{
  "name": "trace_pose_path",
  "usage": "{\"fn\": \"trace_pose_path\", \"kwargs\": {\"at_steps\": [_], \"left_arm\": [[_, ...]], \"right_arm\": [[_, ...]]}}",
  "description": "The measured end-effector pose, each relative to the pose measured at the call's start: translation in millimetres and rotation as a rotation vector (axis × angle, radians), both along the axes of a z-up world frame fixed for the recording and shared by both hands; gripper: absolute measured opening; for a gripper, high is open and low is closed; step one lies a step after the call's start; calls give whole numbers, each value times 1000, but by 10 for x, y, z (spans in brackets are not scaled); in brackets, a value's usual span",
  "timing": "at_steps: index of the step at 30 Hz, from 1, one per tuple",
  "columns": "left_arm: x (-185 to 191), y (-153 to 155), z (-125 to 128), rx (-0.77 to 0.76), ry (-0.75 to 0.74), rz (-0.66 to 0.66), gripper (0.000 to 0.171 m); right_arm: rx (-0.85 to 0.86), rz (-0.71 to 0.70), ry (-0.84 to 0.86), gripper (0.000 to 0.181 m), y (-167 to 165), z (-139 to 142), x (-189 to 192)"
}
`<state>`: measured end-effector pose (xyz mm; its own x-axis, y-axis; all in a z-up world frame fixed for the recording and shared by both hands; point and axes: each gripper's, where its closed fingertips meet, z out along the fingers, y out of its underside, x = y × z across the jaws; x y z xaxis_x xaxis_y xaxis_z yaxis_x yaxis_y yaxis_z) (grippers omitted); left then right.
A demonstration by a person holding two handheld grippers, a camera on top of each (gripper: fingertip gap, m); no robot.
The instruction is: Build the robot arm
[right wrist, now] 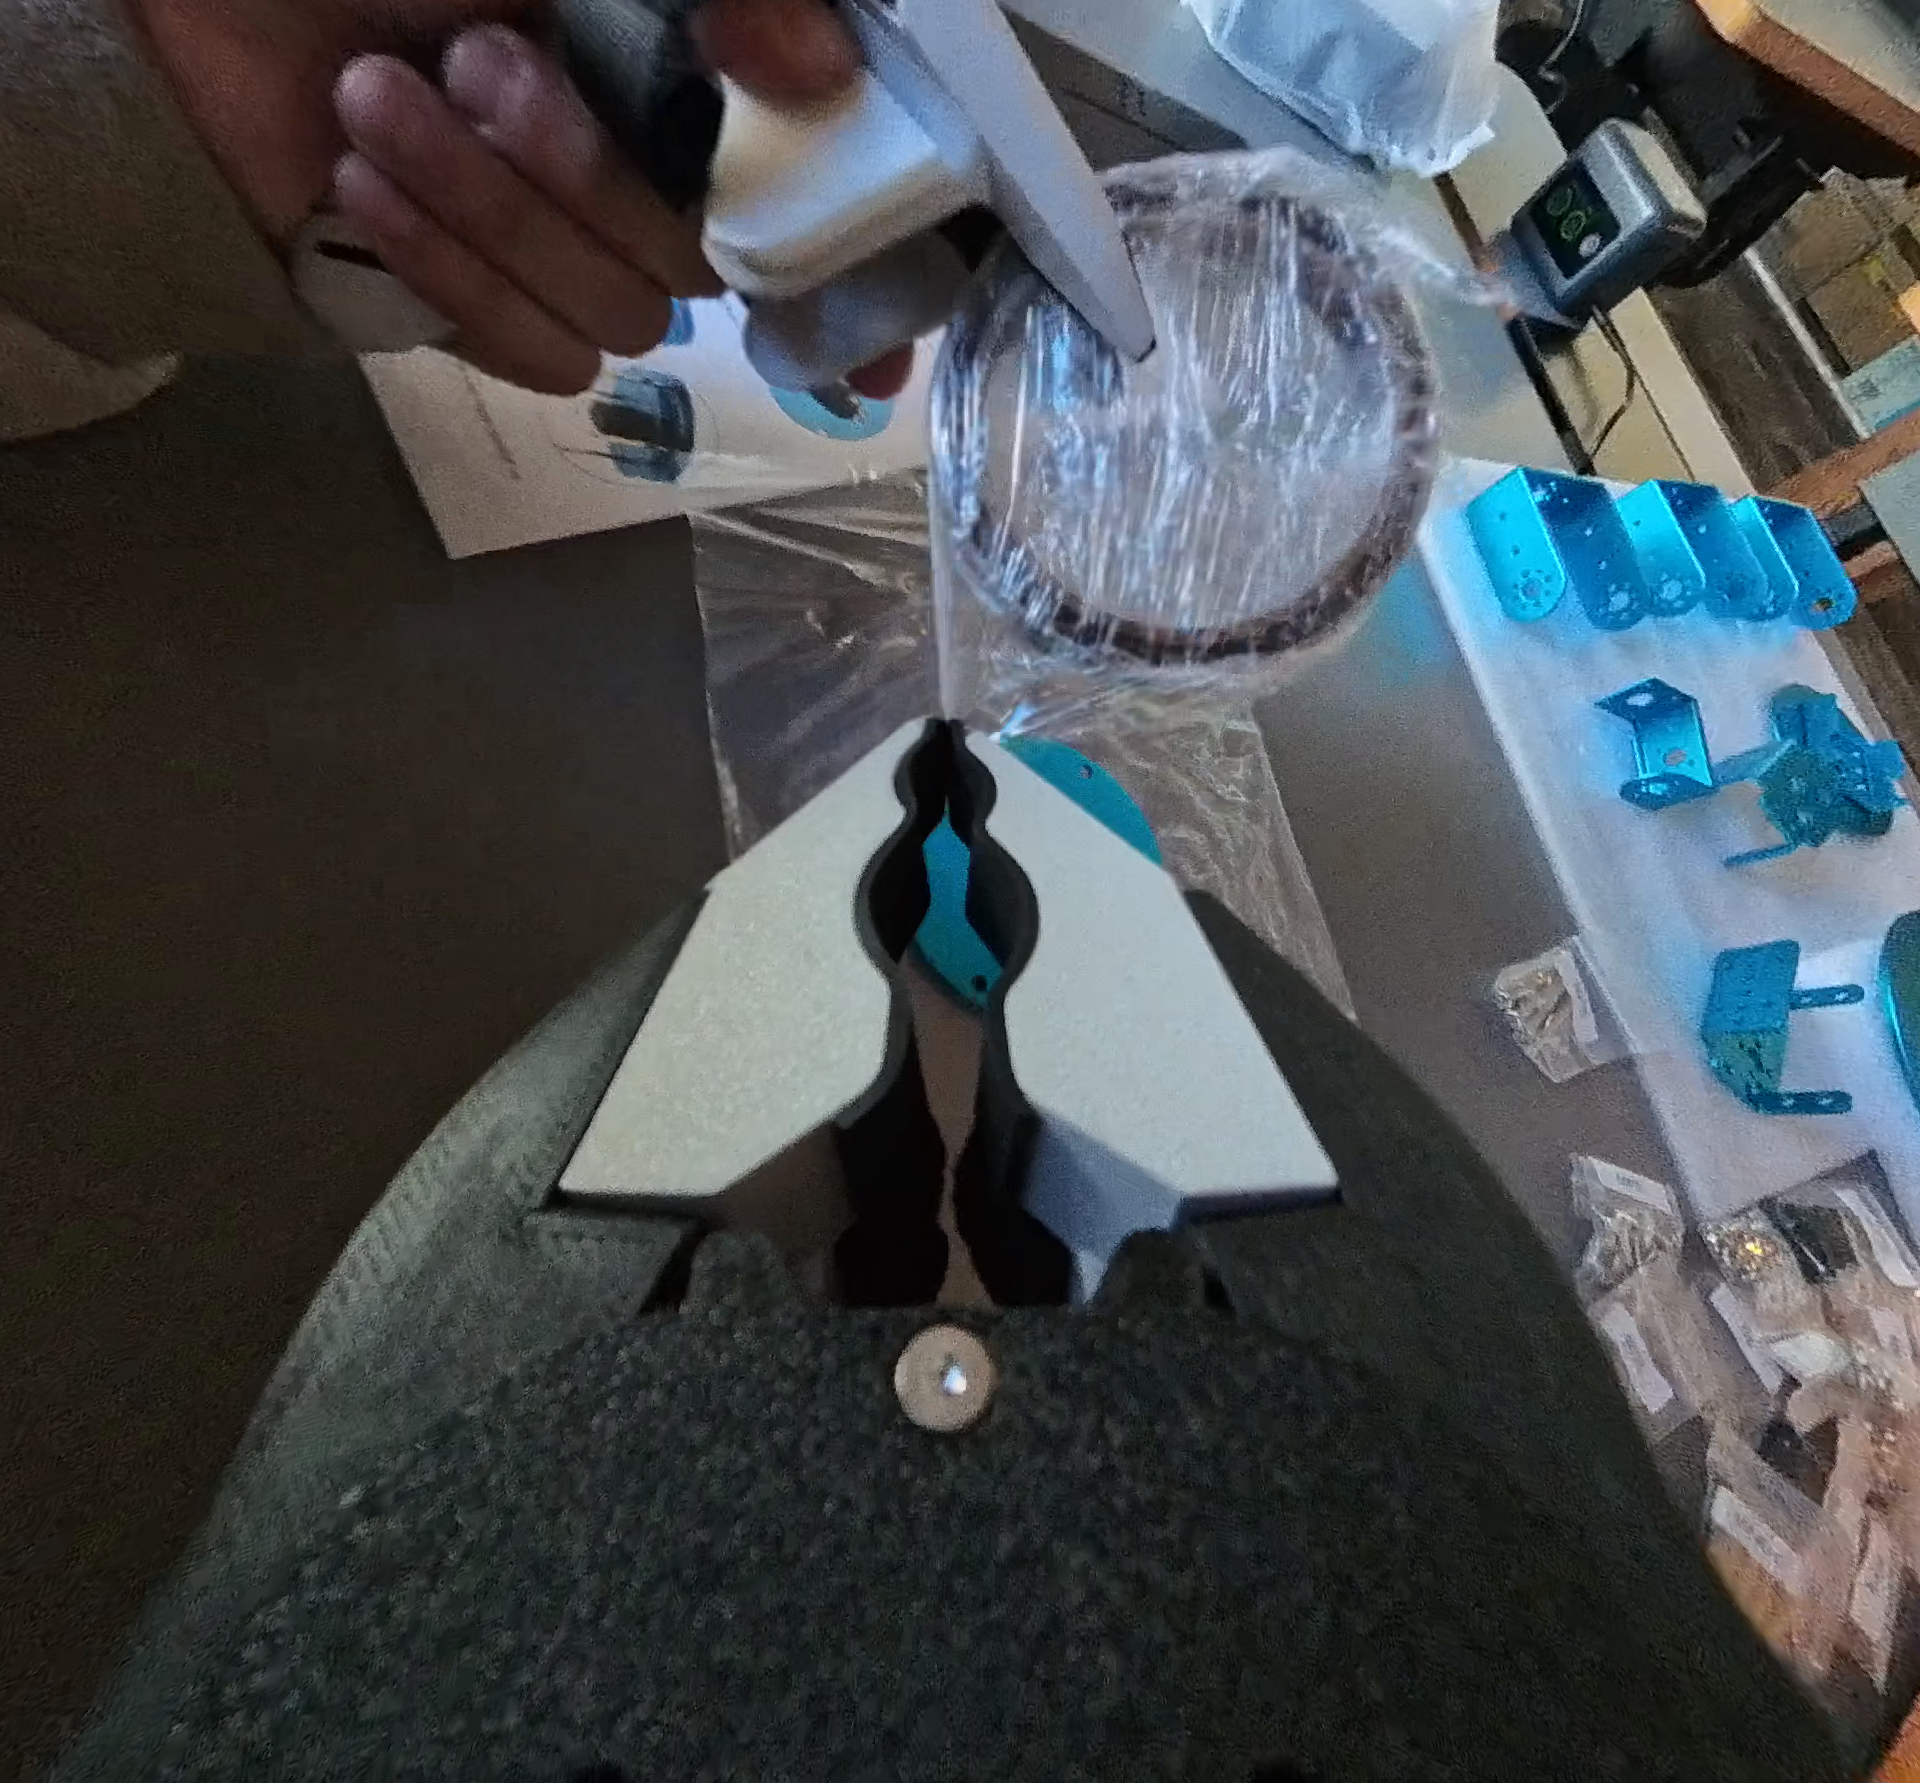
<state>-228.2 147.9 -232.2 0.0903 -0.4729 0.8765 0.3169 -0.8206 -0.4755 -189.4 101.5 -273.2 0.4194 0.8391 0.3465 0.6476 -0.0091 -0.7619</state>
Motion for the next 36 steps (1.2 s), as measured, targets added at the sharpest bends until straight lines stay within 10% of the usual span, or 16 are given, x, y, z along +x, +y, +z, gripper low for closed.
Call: {"fn": "trace_pose_path", "kwargs": {"at_steps": [5,11,15,25,29,36], "left_arm": [[-22,-20,43,-2,-73,13,9],[-91,-66,311,123,-135,41,9],[-81,-115,378,174,-142,32,9],[-158,-99,426,245,-97,111,9],[-778,195,478,240,-140,344,9],[-430,81,521,240,-143,230,8]], "right_arm": [[-103,-1,178,0,6,81,-53],[-593,-33,695,37,53,333,-9],[-839,22,968,30,69,512,-56],[-816,77,946,0,-9,560,-13],[-819,62,1195,0,133,824,514],[-648,-24,889,0,213,646,384]]}}
